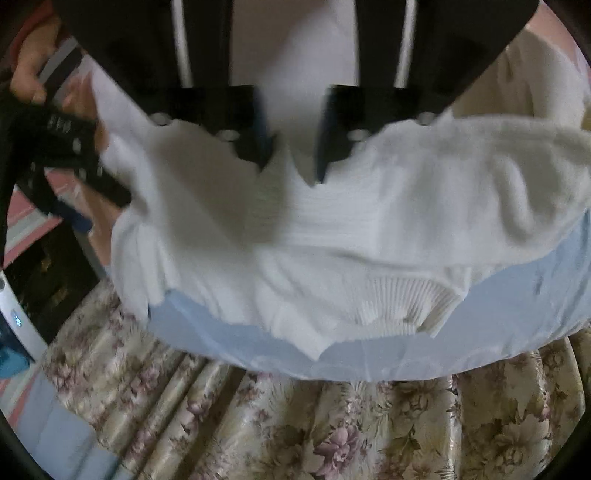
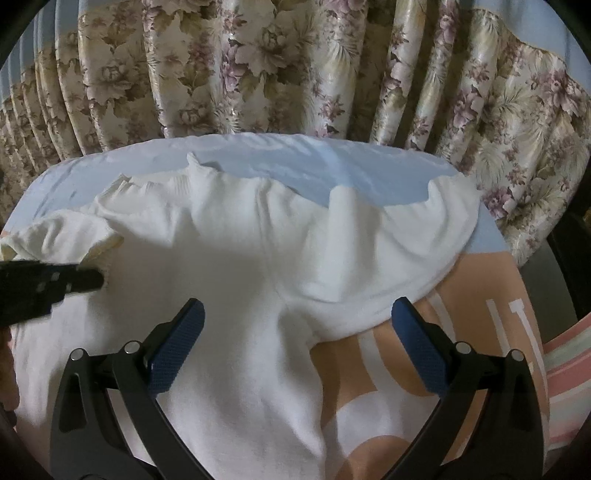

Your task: Fold small clothes

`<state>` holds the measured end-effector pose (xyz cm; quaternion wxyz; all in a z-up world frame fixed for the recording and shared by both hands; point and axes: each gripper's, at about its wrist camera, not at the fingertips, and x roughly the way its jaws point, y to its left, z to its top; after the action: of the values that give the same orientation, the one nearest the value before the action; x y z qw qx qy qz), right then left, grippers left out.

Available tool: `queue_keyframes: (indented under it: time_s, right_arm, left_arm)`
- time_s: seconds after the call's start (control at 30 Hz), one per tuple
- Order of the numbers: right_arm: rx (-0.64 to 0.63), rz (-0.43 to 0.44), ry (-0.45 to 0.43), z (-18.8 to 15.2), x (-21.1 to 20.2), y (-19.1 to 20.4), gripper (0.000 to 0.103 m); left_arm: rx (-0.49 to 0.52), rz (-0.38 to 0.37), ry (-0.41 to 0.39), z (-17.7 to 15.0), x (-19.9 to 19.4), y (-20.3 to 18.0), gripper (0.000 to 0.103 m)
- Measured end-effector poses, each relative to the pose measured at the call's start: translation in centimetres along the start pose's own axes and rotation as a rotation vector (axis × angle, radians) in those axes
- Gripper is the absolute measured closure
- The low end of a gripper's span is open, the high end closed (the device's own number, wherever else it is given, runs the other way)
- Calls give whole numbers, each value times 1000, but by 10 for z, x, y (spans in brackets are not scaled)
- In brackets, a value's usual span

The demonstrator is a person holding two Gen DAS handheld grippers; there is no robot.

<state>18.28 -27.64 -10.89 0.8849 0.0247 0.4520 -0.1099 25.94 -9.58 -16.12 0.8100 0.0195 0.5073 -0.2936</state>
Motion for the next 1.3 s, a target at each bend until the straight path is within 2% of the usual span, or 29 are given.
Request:
queue_keyframes:
  time_s: [0.03, 0.13, 0.27, 0.33, 0.37, 0.43, 0.5, 0.57, 0.6, 0.63, 0.67, 0.77, 0.8, 0.87, 0.9, 1.0, 1.1, 1.23, 1.3]
  right_arm:
    - [2, 9, 1, 0, 0, 1, 3]
    - [9, 62, 1, 1, 1, 9, 3]
    - [-5, 161, 10, 7, 6, 35, 3]
    - [-19, 217, 20, 9, 10, 54, 3]
    - [-20, 244, 30, 10, 13, 60, 5]
    - [-21, 327, 82, 14, 25, 78, 17]
    - [-30, 345, 113, 17, 35, 91, 21]
    - [-39, 356, 134, 20, 44, 100, 30]
    - [-39, 366, 152, 21, 50, 104, 39]
    - [-39, 380, 167, 21, 55, 107, 59]
    - [-43, 403, 187, 21, 59, 111, 71]
    - [-82, 418, 179, 23, 60, 121, 91]
    - [-98, 421, 168, 25, 58, 122, 92]
    - [-129, 356, 88, 32, 47, 115, 93]
    - [-144, 292, 20, 37, 35, 107, 93]
    - [-117, 154, -97, 45, 12, 71, 93]
    - [-56, 119, -95, 45, 7, 36, 93]
    - [-30, 94, -87, 40, 5, 18, 93]
    - [-30, 86, -69, 33, 7, 9, 93]
  left_arm:
    - [6, 12, -7, -5, -6, 0, 48]
    - [9, 48, -54, -26, -38, 6, 34]
    - [-36, 85, -67, -56, -64, 29, 32]
    - [-40, 182, -94, -65, -67, 32, 32]
    - [-39, 271, -98, -68, -67, 36, 32]
    - [-52, 351, -116, -72, -67, 43, 32]
    - [-71, 366, -120, -74, -66, 50, 32]
    - [-75, 376, -115, -75, -63, 55, 32]
    - [-80, 382, -114, -76, -61, 56, 32]
    - [-87, 384, -118, -77, -61, 58, 32]
    - [-98, 378, -127, -78, -62, 60, 32]
    - [-117, 361, -142, -80, -68, 61, 32]
    - [-121, 357, -145, -81, -70, 63, 32]
    - [-127, 356, -151, -83, -75, 63, 32]
    - [-128, 358, -157, -84, -77, 63, 32]
    - [-120, 383, -164, -85, -80, 61, 32]
    - [-116, 401, -144, -87, -71, 62, 32]
    - [-129, 446, -122, -87, -58, 65, 32]
    - [-150, 390, -130, -85, -63, 70, 32]
